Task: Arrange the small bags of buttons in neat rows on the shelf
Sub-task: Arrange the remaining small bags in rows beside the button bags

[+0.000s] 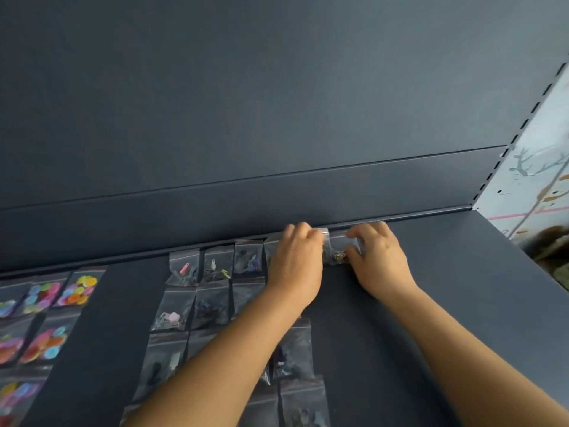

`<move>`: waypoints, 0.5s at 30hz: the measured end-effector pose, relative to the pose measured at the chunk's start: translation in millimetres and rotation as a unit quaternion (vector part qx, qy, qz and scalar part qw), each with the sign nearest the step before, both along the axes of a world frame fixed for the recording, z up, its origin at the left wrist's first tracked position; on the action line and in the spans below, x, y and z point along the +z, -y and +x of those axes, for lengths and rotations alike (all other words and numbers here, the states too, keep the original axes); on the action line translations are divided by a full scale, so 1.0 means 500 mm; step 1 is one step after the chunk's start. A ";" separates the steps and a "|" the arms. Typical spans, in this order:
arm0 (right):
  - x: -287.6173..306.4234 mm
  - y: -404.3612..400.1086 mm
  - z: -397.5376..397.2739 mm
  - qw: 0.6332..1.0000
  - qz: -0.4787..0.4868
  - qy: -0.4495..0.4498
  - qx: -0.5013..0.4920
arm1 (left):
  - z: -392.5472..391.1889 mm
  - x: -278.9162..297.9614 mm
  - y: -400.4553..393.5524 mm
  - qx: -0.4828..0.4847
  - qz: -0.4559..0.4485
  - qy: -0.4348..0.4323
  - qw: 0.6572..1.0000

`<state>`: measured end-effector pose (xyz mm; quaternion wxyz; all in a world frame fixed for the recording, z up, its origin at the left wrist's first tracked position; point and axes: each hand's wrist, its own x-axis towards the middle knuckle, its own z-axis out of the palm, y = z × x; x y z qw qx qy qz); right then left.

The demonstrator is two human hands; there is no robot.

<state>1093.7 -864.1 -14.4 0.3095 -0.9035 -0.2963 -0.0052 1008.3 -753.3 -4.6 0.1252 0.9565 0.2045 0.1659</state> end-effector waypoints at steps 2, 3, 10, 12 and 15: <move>-0.002 0.012 -0.012 0.996 -0.016 0.054 0.068 | -0.017 -0.002 0.011 -0.079 0.012 -0.042 0.996; -0.004 0.018 -0.016 0.992 -0.034 0.074 0.092 | -0.025 -0.004 0.015 -0.095 0.022 -0.067 0.993; -0.004 0.034 -0.023 0.974 -0.146 0.100 0.138 | -0.042 -0.016 0.014 -0.088 0.030 -0.137 0.986; -0.002 0.031 -0.022 0.974 -0.148 0.100 0.138 | -0.040 -0.014 0.013 -0.089 0.022 -0.131 0.987; 0.000 0.026 -0.023 0.973 -0.146 0.091 0.151 | -0.041 -0.003 0.011 -0.100 0.007 -0.136 0.986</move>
